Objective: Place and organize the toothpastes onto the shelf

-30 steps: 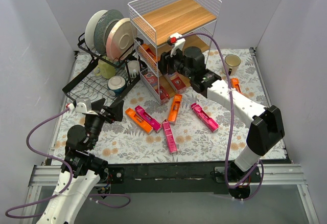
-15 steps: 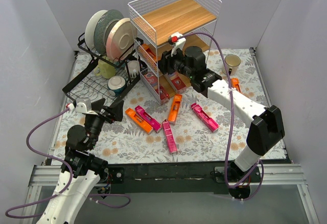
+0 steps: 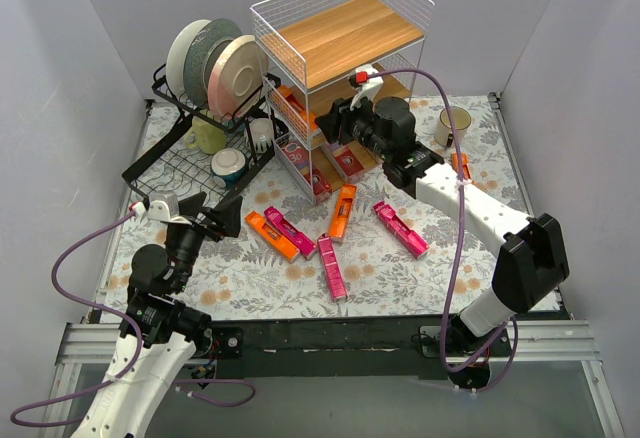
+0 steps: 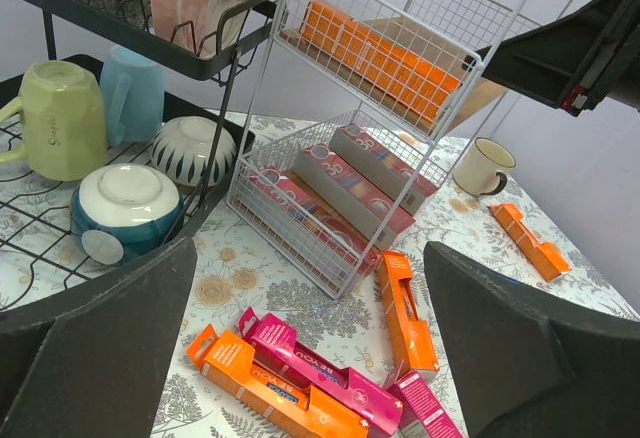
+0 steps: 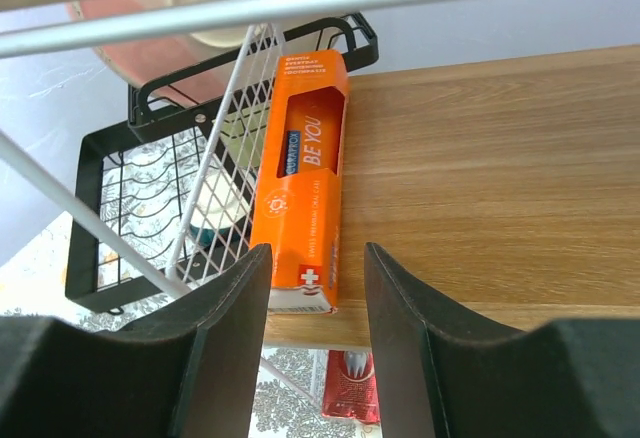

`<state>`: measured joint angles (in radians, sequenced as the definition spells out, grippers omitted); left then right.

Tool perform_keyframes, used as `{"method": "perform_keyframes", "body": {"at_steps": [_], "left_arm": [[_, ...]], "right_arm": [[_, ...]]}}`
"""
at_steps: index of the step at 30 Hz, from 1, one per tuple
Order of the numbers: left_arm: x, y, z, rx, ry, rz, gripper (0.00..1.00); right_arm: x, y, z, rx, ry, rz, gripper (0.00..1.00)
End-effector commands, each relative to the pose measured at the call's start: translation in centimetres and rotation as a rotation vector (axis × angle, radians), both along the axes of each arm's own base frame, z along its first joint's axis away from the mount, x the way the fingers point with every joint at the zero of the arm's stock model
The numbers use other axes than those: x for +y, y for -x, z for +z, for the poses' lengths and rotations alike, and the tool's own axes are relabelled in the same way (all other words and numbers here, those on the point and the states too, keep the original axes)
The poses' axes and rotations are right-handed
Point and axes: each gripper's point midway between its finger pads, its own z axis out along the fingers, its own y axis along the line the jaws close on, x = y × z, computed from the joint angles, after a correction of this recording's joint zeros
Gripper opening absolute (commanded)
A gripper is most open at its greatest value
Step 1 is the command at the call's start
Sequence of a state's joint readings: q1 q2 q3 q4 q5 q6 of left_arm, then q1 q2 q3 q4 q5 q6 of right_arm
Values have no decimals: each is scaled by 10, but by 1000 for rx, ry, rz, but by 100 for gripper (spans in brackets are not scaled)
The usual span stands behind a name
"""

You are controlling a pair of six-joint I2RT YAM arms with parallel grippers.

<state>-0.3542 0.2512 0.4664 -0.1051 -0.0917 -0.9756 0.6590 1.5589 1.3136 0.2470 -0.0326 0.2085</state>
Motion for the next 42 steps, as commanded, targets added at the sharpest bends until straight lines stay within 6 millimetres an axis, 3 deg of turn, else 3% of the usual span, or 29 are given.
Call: {"method": "perform_keyframes", "body": {"at_steps": [1,14,29,34,38,39,41,42], "left_arm": [[1,4,13,-25,1,-2,98],[2,4,12,-24,-1,-2,98],[1,4,13,-24,2,-4,98],[2,4,13,-25,3,-2,98],[2,4,13,-25,1,-2,98],[2,4,13,-25,3,-2,98],[1,4,13,-25,1,-3,98],[2,4,13,-24,2,-1,98]], "right_arm": [[0,0,26,-45,-81,-3,50],[15,0,6,32,-92,53,51],[24,15,11,45,-101,150,50],[7,11,14,15,-79,68,54],[-24,13,23,-20,-71,-63,63],[-30,15,13,-6,-59,-86,65],[-48,18,14,-14,-58,-153,72],[-53,21,-3,10,-38,-170,73]]}}
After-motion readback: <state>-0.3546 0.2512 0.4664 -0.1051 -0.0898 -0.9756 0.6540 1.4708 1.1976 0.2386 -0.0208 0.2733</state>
